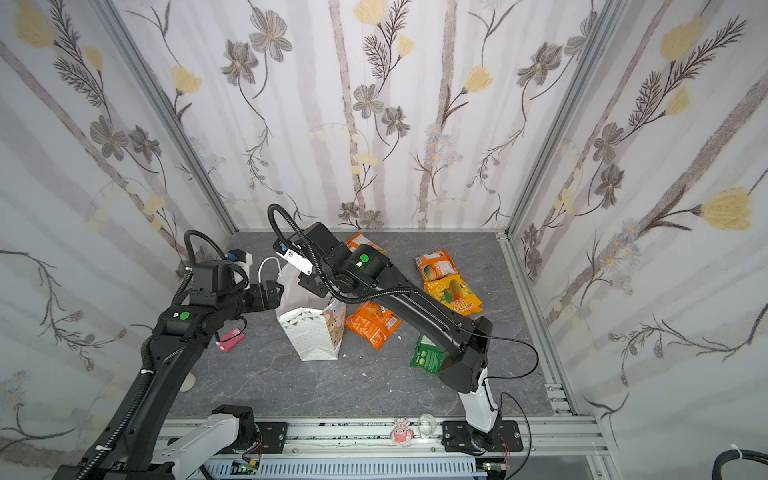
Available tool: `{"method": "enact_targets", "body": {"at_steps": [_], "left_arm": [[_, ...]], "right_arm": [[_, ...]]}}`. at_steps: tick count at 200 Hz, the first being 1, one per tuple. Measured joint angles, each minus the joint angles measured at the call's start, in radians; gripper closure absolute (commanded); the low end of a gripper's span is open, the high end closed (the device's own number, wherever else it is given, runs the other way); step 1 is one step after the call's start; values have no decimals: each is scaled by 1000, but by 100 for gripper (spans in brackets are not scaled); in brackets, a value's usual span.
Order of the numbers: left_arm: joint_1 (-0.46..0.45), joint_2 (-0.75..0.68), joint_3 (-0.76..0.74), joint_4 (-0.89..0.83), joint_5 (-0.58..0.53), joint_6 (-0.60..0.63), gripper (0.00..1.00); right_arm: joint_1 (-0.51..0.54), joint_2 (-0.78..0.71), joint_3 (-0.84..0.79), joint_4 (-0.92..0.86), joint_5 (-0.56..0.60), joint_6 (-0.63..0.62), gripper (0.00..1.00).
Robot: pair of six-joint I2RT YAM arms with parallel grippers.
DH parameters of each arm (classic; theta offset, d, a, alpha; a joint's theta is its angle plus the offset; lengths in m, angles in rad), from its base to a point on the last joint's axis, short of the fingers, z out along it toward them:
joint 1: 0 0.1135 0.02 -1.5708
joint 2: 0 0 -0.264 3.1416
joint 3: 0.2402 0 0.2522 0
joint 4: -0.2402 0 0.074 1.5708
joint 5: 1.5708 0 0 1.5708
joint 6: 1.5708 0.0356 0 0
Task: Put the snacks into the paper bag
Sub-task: 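Lower the purple packet into the bag and open the right gripper, then move the right gripper back over the green Spring Tea packet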
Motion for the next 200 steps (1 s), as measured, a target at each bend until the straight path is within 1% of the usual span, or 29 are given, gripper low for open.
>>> {"method": "enact_targets", "body": {"at_steps": [25, 52, 71, 83, 98, 109, 126, 138, 146, 162, 170, 183, 200], "left_arm": [[0, 0, 0, 0, 0, 0, 0], [-2, -2, -2, 1, 0, 0, 0], [-2, -10, -3, 1, 0, 0, 0], [-2, -16, -4, 1, 2, 1, 0], [-2, -22, -5, 2, 8, 4, 0], [-2, -23, -5, 3, 11, 4, 2], [-2, -19, -5, 3, 18, 5, 8], [-2, -9, -3, 3, 24, 8, 12], [-2, 0, 0, 4, 26, 11, 13], [-2, 14, 8, 4, 32, 11, 15], [-2, 26, 16, 5, 41, 11, 16], [-2, 41, 24, 5, 53, 11, 18], [-2, 55, 29, 5, 62, 11, 20]], "right_arm": [[2, -38, 0, 34, -56, 26, 66], [17, -87, -1, 65, -95, 71, 69], [34, -151, -65, 106, -107, 116, 71], [42, -220, -164, 142, -107, 150, 72], [44, -353, -371, 237, -105, 196, 73], [42, -476, -543, 283, -90, 239, 70], [32, -631, -714, 357, -56, 301, 70], [20, -700, -803, 402, -35, 343, 70], [9, -742, -881, 429, -8, 380, 71], [-23, -804, -1007, 439, 21, 441, 71], [-58, -846, -1099, 438, 26, 490, 71], [-101, -891, -1198, 438, 28, 551, 71], [-127, -937, -1317, 448, 46, 626, 72]]}}
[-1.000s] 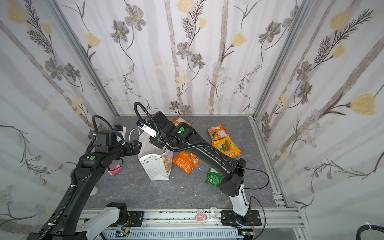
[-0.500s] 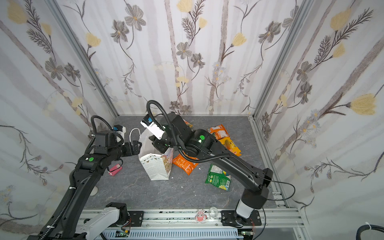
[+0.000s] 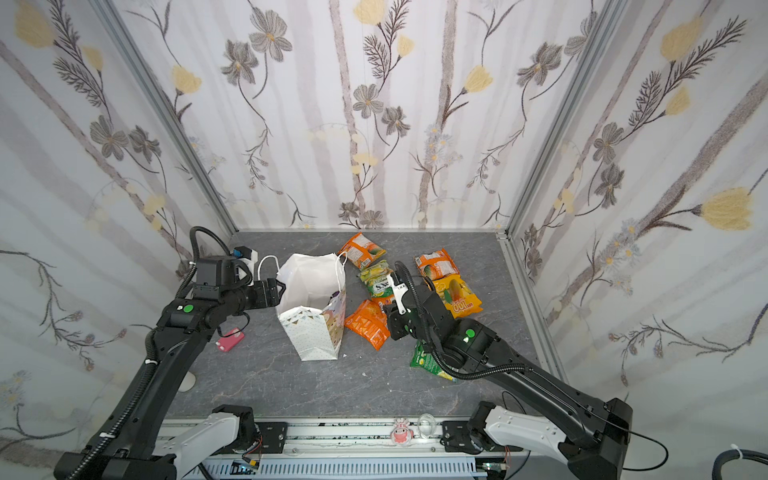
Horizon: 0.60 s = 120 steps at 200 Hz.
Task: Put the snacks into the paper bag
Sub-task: 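Move the right gripper back over the green Spring Tea packet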
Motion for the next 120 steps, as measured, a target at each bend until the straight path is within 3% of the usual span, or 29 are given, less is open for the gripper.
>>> {"method": "enact_targets", "body": {"at_steps": [48, 120], "left_arm": [[0, 0, 3, 0, 7, 0, 24], [0, -66, -26, 0, -20, 0, 25]], "right_arm": [[-10, -8, -167, -8, 12, 129, 69], [-10, 87, -242, -163, 215, 307, 59]]}}
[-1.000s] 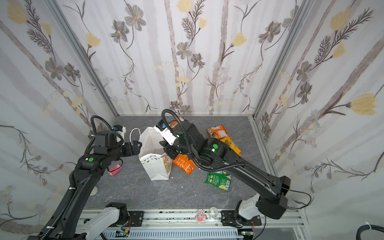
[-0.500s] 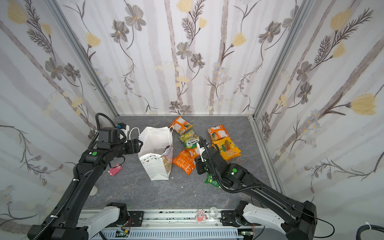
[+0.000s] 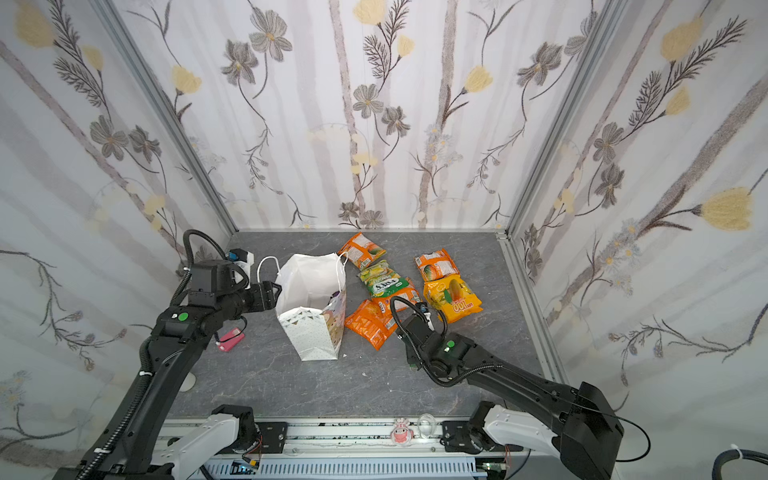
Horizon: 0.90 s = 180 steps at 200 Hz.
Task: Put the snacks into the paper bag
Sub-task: 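Move the right gripper back over the green Spring Tea packet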
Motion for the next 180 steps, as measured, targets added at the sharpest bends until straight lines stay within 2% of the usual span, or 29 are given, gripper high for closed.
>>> {"method": "enact_targets", "body": {"at_steps": [61, 76, 93, 180], "left_arm": [[0, -22, -9, 3, 9, 0, 29], [0, -30, -8, 5, 11, 0, 30], [0, -35, -8, 8, 11, 0, 30], [0, -42, -8, 9, 11, 0, 29]], "right_arm": [[1, 63, -8, -16, 27, 60, 57], [1, 77, -10, -6, 24, 63, 59], [2, 101, -10, 11, 17, 63, 67], [29, 240, 23, 0, 18, 79, 66]]}}
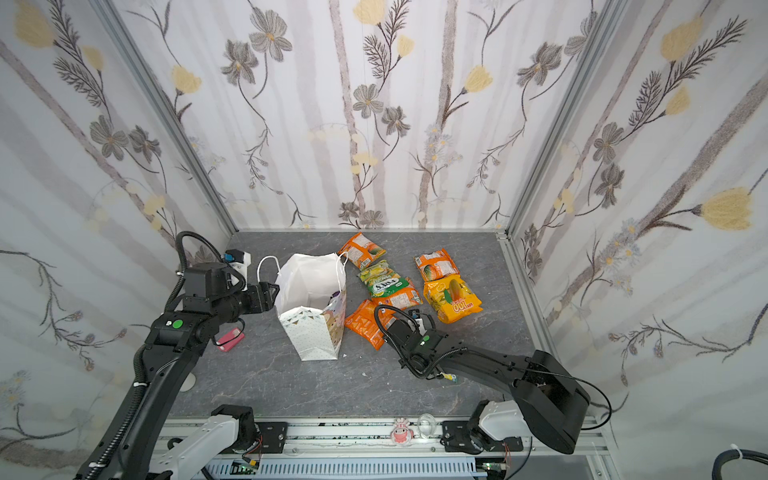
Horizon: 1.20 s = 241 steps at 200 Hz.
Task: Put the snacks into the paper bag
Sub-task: 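Move the right gripper back over the green Spring Tea packet, then lower the right gripper onto the green packet edge and close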
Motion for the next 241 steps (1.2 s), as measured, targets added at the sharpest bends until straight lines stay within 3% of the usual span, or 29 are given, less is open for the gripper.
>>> {"method": "enact_targets", "body": {"at_steps": [182, 213, 241], "left_arm": [[0, 6, 0, 14, 3, 0, 26], [0, 6, 0, 14, 3, 0, 26], [0, 7, 0, 14, 3, 0, 26]], "right_arm": [[8, 151, 36, 43, 8, -2, 59], [8, 167, 8, 75, 12, -2, 60], [9, 183, -6, 89, 34, -2, 70]]}}
